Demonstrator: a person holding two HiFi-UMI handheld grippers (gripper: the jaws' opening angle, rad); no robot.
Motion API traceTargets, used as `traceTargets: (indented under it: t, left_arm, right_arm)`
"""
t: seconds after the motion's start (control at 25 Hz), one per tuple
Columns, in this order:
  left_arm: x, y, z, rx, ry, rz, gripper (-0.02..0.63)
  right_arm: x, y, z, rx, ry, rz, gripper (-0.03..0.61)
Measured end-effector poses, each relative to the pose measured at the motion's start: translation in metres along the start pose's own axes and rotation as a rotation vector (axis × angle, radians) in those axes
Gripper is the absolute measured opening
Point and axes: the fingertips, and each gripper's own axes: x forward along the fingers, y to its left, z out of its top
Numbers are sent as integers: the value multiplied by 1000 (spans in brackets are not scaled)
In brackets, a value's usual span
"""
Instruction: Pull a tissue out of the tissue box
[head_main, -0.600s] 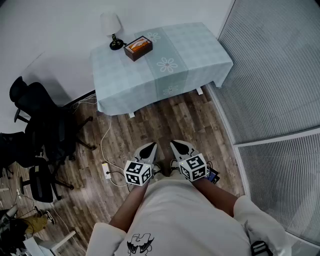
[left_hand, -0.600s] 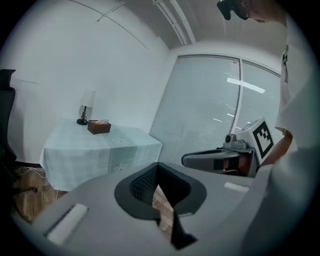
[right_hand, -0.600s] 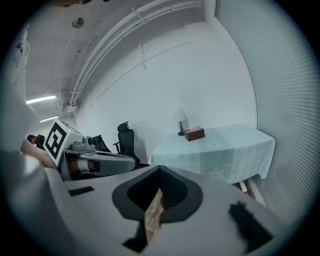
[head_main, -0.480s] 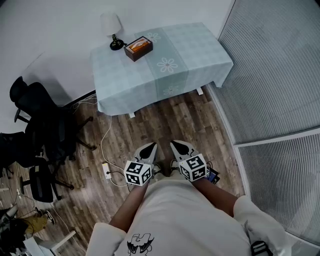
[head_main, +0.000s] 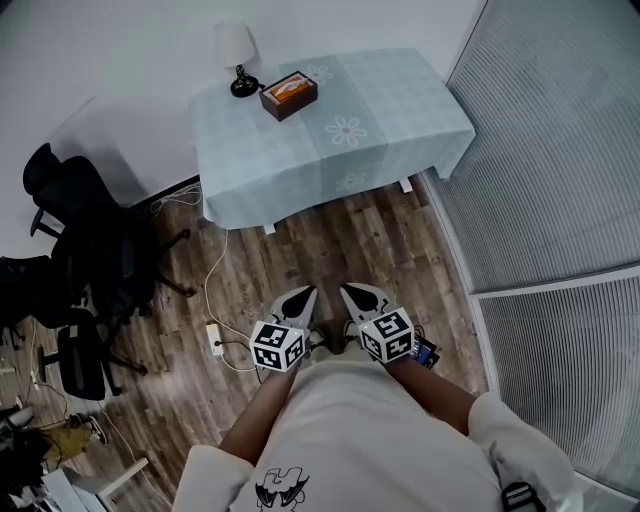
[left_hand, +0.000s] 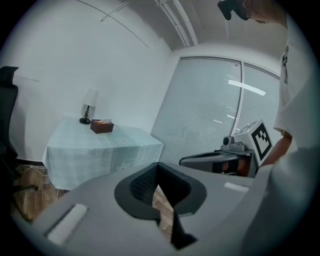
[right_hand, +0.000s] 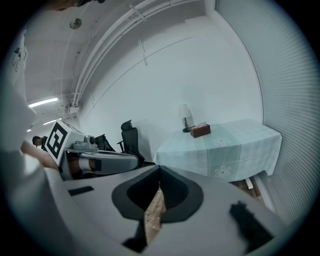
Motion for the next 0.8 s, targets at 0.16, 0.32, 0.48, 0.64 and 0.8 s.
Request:
traceTargets:
  t: [0.16, 0.32, 0.48, 0.64, 0.8]
  left_arm:
    - [-6, 12, -2, 0, 0, -7, 6]
    - [-12, 27, -2, -4, -4, -16, 6]
    - [-17, 47, 2, -13, -6, -14, 6]
    - [-11, 62, 12, -9, -2, -24, 6]
    - [10, 88, 22, -20, 2, -22, 6]
  right_arm:
    - [14, 10, -1, 11, 3, 0, 12]
    - [32, 20, -3, -4, 15, -28, 12]
    - [47, 14, -2, 43, 21, -72, 12]
    - [60, -2, 9, 45, 16, -105, 12]
    - [86, -25, 23, 54, 3, -119, 12]
